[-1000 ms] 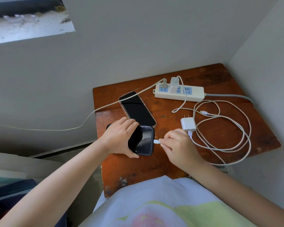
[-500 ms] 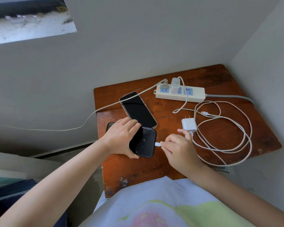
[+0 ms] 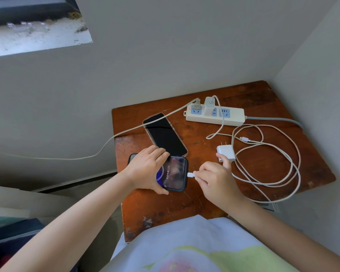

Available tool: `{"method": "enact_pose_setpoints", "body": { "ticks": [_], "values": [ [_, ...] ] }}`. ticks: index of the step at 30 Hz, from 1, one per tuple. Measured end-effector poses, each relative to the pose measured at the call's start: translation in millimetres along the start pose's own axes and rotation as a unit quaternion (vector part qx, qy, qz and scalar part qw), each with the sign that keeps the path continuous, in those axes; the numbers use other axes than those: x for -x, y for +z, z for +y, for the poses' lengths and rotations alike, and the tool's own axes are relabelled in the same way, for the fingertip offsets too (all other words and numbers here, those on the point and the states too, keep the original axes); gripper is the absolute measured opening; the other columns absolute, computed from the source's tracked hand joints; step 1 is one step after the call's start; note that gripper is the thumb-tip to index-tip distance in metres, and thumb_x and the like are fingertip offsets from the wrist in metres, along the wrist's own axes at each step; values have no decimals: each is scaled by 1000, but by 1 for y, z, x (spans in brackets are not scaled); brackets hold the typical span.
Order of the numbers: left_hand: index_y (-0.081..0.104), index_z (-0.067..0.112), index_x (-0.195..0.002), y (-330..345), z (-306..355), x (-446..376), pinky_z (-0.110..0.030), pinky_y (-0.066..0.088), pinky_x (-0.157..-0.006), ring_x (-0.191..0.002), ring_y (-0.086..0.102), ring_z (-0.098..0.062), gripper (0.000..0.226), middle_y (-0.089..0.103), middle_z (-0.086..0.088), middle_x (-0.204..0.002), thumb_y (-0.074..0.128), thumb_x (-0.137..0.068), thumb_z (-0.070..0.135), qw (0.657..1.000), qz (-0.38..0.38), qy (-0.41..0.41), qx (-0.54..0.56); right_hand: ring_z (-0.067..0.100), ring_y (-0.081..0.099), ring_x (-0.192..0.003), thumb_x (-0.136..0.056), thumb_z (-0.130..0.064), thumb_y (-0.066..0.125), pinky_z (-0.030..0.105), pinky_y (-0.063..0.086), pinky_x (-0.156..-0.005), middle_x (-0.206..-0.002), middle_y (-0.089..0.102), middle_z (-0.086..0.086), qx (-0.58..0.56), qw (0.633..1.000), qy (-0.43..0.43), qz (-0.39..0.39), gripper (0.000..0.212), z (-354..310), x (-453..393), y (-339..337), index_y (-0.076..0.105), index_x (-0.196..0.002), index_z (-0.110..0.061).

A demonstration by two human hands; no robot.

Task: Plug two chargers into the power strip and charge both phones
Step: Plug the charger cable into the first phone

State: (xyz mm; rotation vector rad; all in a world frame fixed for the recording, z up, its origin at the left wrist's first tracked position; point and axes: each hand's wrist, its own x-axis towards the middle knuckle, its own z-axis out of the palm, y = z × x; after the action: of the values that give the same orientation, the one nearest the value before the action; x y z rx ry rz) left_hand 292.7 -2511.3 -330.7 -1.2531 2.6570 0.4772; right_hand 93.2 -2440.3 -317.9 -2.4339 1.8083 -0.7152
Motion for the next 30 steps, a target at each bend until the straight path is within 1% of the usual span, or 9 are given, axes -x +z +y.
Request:
{"method": "enact_pose_setpoints", "body": {
  "ticks": [10, 13, 15, 18, 20, 22, 25, 27, 30],
  "values": [
    [24, 16, -138, -1, 3, -1, -32, 27, -105, -129, 27, -22, 95, 35, -4, -144, 62, -66, 65, 1000, -4, 22, -18, 21, 66, -48, -47, 11, 87, 60, 45, -80, -52, 67, 11, -23, 1000, 11, 16, 23, -1, 13, 7, 73, -60, -1],
    [24, 17, -138, 0, 4, 0, -32, 27, -105, -129, 27, -21, 94, 35, -4, -144, 62, -66, 65, 1000, -5, 23, -12, 20, 66, -48, -47, 11, 87, 56, 41, -83, -52, 67, 11, -28, 1000, 2, 14, 23, 3, 13, 6, 73, -60, -1],
    [24, 17, -138, 0, 4, 0, -32, 27, -106, -129, 27, -21, 95, 34, -4, -144, 62, -66, 65, 1000, -5, 24, -12, 20, 65, -48, -47, 11, 87, 57, 40, -84, -52, 67, 11, -31, 999, -2, 14, 23, 4, 13, 6, 73, -60, -1],
    [22, 16, -139, 0, 1, 0, -33, 24, -107, -131, 24, -22, 95, 32, -5, -146, 63, -67, 63, 999, -10, 31, -24, 20, 66, -49, -48, 10, 87, 61, 45, -81, -53, 67, 11, -42, 999, 5, 1, 22, -1, 15, 11, 73, -60, -2],
    [19, 16, -139, 1, -1, -1, -34, 21, -109, -133, 21, -24, 94, 28, -6, -148, 63, -69, 61, 998, -30, 42, -47, 20, 66, -50, -51, 9, 87, 62, 46, -80, -54, 68, 10, -61, 998, 17, -29, 21, -3, 20, 17, 73, -62, -3],
    [17, 16, -140, 3, -3, -3, -34, 18, -111, -134, 19, -24, 92, 26, -6, -149, 61, -71, 59, 994, -53, 58, -76, 21, 68, -54, -55, 6, 86, 61, 43, -84, -58, 70, 11, -84, 993, 21, -76, 18, 0, 25, 23, 74, -66, -3],
    [15, 14, -140, 4, -7, -7, -34, 15, -111, -134, 18, -25, 92, 24, -8, -149, 62, -73, 56, 986, -85, 80, -118, 24, 69, -64, -65, 2, 80, 54, 36, -91, -67, 73, 13, -122, 984, 18, -125, 10, 9, 27, 28, 75, -72, -2],
    [15, 13, -140, 4, -11, -10, -34, 15, -112, -135, 17, -26, 93, 23, -9, -150, 64, -73, 53, 982, -105, 86, -130, 25, 69, -71, -72, 2, 76, 53, 37, -94, -74, 74, 14, -126, 982, 33, -133, 6, 17, 27, 30, 75, -76, -2],
    [16, 12, -140, 1, -15, -16, -33, 17, -111, -134, 19, -26, 93, 24, -10, -149, 67, -72, 49, 976, -130, 101, -140, 31, 66, -90, -77, -4, 72, 55, 40, -96, -91, 74, 16, -64, 987, 73, -130, 11, 28, 29, 35, 74, -88, -3]
  ]
}}
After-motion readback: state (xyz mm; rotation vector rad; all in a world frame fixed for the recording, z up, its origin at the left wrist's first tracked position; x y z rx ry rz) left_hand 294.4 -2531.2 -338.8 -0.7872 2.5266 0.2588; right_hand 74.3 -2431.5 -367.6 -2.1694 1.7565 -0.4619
